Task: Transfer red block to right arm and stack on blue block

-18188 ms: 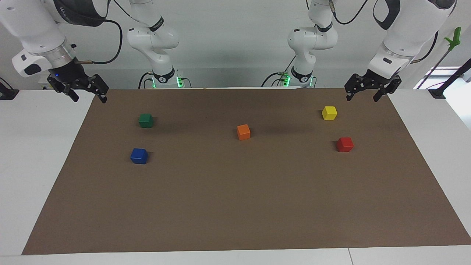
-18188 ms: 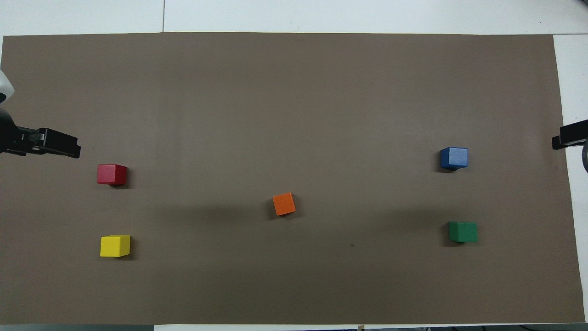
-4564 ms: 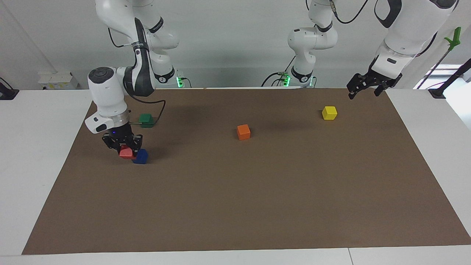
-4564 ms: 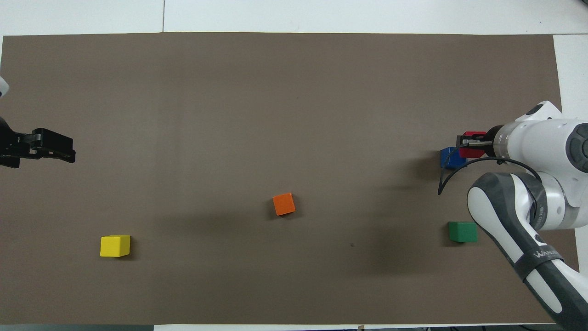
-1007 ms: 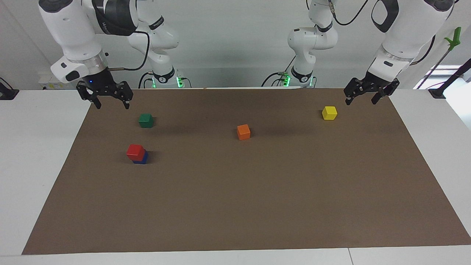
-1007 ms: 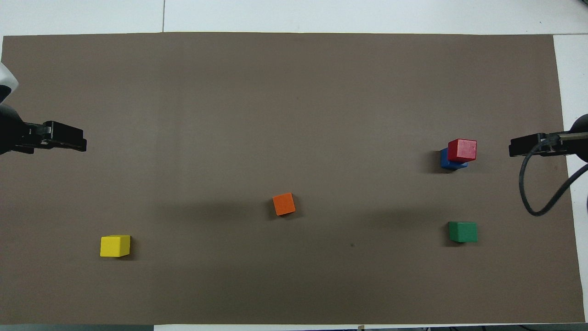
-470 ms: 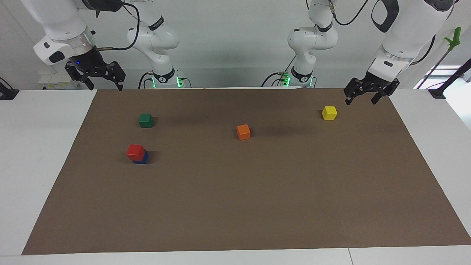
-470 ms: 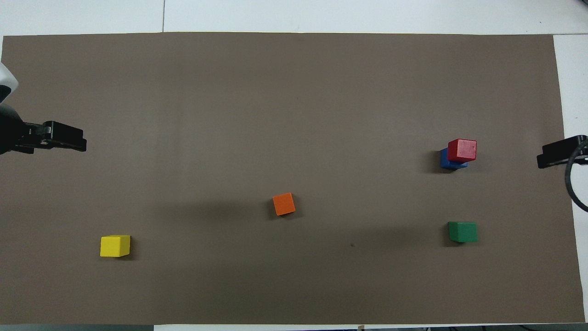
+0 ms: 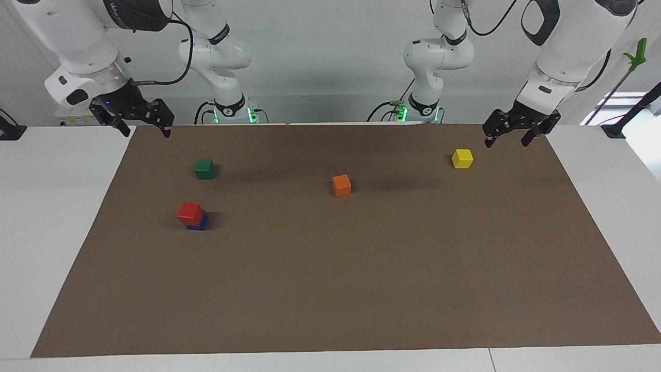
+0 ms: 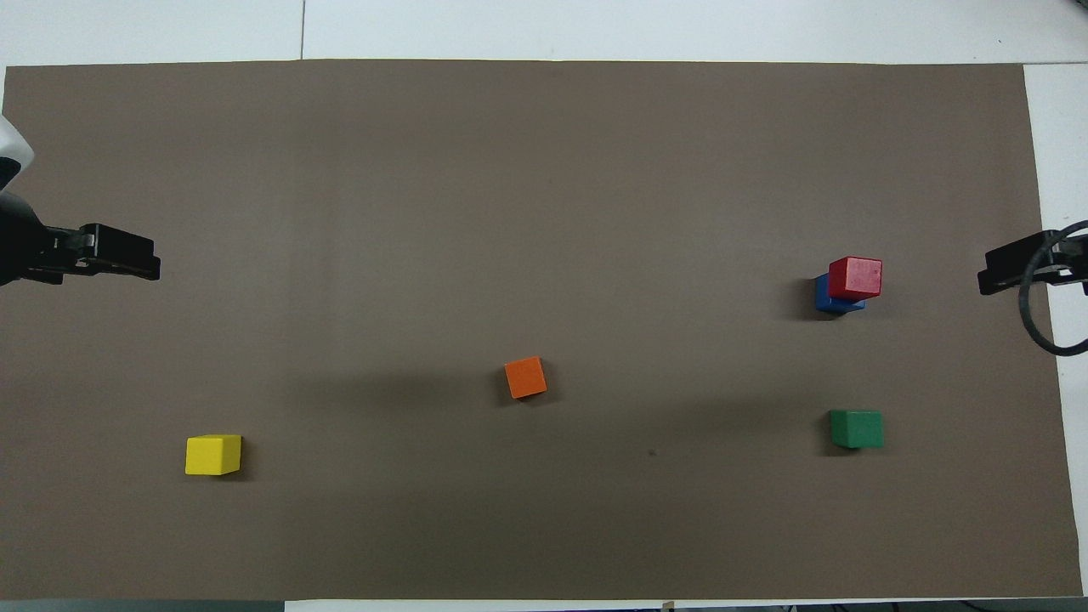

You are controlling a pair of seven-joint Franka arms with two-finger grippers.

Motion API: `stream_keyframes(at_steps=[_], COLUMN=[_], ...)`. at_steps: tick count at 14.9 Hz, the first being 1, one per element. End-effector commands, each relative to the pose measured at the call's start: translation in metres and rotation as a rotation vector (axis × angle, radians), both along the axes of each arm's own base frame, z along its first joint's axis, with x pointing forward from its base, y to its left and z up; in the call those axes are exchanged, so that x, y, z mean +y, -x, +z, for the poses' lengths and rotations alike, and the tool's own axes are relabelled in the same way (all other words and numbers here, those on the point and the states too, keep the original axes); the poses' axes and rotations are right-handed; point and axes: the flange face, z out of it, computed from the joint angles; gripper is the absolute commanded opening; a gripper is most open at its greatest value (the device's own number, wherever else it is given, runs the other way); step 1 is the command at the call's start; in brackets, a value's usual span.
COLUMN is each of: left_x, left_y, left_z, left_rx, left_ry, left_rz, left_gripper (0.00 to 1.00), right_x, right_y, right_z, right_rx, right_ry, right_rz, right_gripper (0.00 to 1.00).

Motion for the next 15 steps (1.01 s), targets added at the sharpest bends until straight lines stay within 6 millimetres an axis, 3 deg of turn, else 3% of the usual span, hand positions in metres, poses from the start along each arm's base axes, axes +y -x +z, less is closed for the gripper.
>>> stream_keyframes(at_steps=[1, 15], left_x=[0.0017, 0.0025], left_y=[0.0068, 0.0068], left_z=[-0.0002, -0.0002], left_rx=[-0.002, -0.002], left_ry=[0.013, 0.013], left_rz=[-0.001, 0.000], left_gripper=[1.00, 1.00], right_x=[-0.0023, -0.0069], right_y=[-0.0093, -0.0091], right_z=[0.0097, 0.0084], right_rx=[-0.072, -0.072], right_ry=[0.033, -0.023], right_rz=[0.026, -0.015], right_gripper=[1.00, 1.00])
